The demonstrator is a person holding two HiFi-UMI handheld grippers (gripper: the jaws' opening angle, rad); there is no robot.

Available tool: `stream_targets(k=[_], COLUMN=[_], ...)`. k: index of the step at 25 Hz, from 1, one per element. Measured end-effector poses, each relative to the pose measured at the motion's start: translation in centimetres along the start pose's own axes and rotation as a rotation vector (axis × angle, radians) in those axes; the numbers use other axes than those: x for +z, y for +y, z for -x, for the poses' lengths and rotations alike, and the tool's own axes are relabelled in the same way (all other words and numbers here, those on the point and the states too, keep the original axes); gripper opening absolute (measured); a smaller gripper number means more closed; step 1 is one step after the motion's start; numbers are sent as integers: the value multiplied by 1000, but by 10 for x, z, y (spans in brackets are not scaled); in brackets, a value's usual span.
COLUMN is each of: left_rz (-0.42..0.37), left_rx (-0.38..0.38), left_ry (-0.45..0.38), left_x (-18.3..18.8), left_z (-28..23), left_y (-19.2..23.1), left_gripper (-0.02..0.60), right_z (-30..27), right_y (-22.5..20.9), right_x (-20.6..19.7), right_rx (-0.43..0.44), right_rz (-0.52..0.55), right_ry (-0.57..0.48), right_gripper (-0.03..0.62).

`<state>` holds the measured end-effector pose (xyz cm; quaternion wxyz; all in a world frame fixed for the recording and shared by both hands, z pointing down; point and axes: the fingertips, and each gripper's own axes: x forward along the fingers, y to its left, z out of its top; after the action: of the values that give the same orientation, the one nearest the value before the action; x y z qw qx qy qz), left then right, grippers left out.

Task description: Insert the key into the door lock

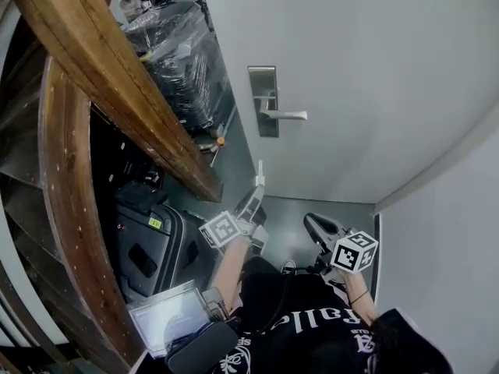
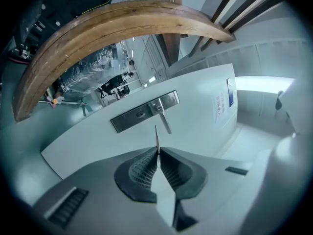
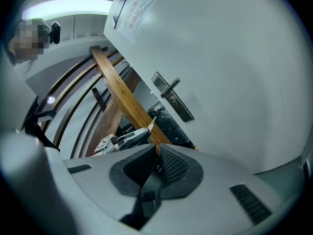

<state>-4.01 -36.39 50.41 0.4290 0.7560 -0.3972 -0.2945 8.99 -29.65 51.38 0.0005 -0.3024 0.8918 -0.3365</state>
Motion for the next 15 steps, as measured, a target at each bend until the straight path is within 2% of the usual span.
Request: stream_targets(k=[6,10,15], left_rz=[49,99,117], left_rx=[18,-48,-32], left_ry=[-10,-5,41], left_x=[23,38,46], left_z=[-46,-78,-101], left_y=[14,13,33], left_gripper=[21,21,21], right_z=[13,13,8], right_y=[-25,-37,-39], right_x=[14,29,36], right_rx=[-66,-119,-146], right_rz=[-30,-44,-49], right_ry=[-44,-100,-130], right_gripper=[37,37,37])
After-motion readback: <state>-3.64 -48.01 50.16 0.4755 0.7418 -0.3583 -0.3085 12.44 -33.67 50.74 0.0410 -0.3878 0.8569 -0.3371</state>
